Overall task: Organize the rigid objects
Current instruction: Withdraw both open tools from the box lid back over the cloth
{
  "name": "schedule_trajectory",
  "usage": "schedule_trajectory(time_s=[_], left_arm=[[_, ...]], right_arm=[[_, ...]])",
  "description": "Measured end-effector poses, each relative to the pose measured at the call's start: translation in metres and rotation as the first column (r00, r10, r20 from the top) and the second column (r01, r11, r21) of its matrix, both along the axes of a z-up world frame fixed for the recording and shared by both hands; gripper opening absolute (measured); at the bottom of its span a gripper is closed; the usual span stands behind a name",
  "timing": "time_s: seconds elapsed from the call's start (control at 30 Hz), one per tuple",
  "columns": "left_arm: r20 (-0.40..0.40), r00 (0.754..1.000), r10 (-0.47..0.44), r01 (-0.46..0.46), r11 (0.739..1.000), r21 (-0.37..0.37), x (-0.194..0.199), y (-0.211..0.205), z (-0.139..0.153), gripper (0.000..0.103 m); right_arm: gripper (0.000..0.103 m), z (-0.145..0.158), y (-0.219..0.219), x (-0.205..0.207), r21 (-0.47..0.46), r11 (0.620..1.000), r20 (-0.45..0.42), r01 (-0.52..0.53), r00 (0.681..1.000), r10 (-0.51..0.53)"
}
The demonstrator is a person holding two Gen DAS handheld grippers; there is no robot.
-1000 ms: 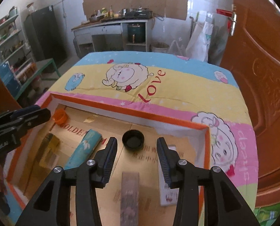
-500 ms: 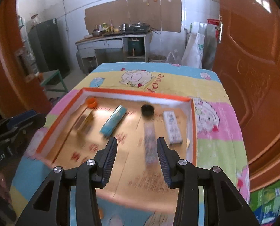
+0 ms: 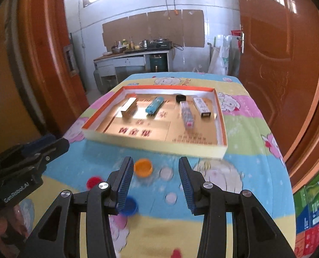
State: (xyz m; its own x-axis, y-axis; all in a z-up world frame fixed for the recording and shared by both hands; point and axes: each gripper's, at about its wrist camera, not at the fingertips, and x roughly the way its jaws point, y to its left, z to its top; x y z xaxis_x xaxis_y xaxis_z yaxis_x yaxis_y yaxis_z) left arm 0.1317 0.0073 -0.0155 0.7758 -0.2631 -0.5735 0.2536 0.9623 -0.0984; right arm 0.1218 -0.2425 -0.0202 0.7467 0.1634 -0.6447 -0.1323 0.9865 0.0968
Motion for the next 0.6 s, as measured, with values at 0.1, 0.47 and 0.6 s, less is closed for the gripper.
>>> schedule_trajectory(time_s=[0.1, 0.47, 0.6], left_arm=[[-0.007, 1.0, -0.002, 0.002, 1.0, -0.007, -0.017, 0.003, -0.009, 0.04], [0.002, 1.0, 0.004, -0.004, 1.0, -0.018, -0.058, 0.015, -0.029, 0.04], [-0.01, 1.0, 0.002, -0.002, 1.0, -0.008, -0.059, 0.013, -0.032, 0.04]], right_arm=[[0.045, -0.004, 0.006, -0.022, -0.008, 1.0, 0.011, -0.002, 1.0, 0.002], [0.068, -0.044, 0.039, -0.094, -0.036, 0.994, -0.02, -0.101, 0.995, 0.101], [0.068, -0.063, 0.047, -0.1, -0.052, 0.99, -0.05, -0.129, 0.991, 0.127]])
